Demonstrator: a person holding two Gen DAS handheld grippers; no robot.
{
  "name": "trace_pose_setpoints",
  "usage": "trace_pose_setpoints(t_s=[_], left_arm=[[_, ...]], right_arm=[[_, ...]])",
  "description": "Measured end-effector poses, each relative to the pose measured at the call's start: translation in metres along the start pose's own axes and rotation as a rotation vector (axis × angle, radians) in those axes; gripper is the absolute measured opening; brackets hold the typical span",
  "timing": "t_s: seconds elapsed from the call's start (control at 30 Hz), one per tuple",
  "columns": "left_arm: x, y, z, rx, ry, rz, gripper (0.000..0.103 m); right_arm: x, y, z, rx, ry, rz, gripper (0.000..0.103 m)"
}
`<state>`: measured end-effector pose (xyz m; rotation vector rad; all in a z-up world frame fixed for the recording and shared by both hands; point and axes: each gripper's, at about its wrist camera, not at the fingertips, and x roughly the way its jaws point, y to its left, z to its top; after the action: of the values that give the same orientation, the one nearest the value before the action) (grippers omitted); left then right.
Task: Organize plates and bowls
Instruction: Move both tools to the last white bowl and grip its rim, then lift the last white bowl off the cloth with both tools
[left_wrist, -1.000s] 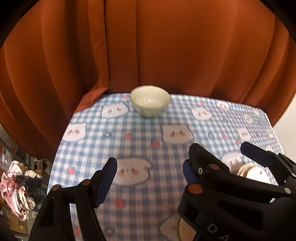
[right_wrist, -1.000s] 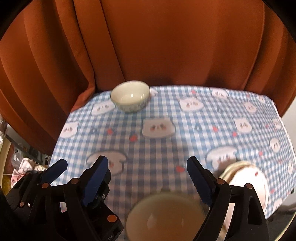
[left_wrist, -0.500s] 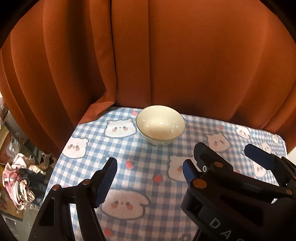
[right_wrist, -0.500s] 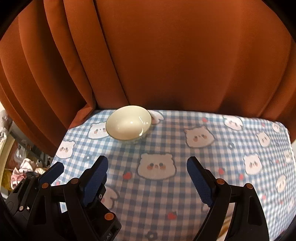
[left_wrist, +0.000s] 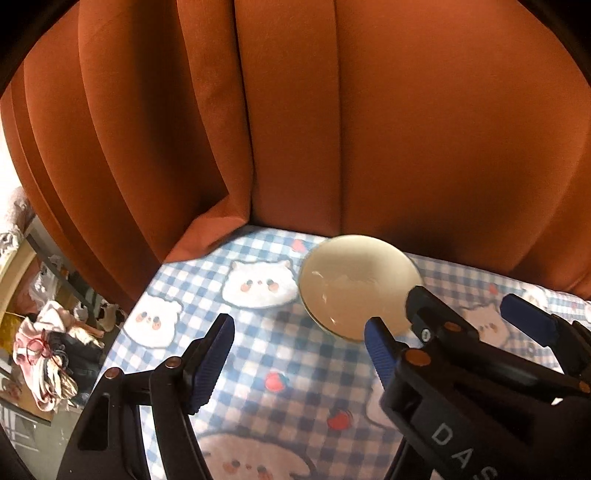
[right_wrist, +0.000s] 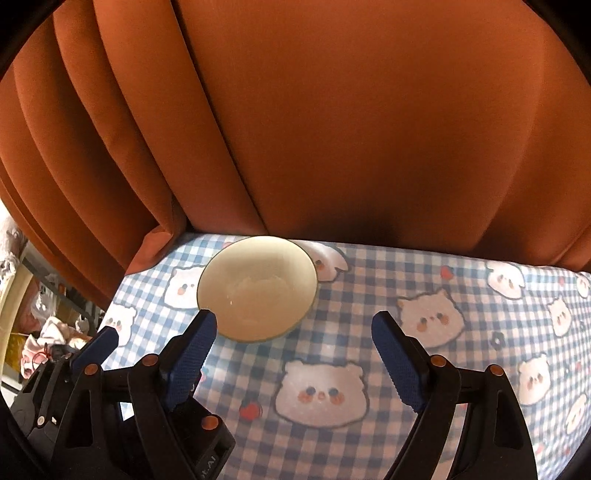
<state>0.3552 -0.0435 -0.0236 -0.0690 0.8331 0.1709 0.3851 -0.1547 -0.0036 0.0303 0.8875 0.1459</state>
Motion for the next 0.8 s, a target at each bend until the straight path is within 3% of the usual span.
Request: trace_pose_setpoints(t_s=[0.2, 0.3, 0.6, 0.8], left_arm=[[0.029, 0.0, 0.011, -0.006, -0.009, 0.018, 0.072], [0.043, 0.0, 0.011, -0.024, 0.011, 0.021, 0.071], [0.082, -0.003, 0.015, -0.087, 0.057, -0.009, 0.048], [0.098, -0.011, 0.018, -0.046, 0.069, -0.002, 0.034]], right_arm=[[0.031, 0.001, 0.011, 0.011, -0.003, 0.028, 0.082], [0.046, 0.002, 0.015, 0.007, -0.004, 0.024, 0.074], [0.084, -0.003, 0.019, 0.02, 0.03, 0.001, 0.051], [0.105, -0.009, 0.022, 0.045, 0.056, 0.004, 0.035]])
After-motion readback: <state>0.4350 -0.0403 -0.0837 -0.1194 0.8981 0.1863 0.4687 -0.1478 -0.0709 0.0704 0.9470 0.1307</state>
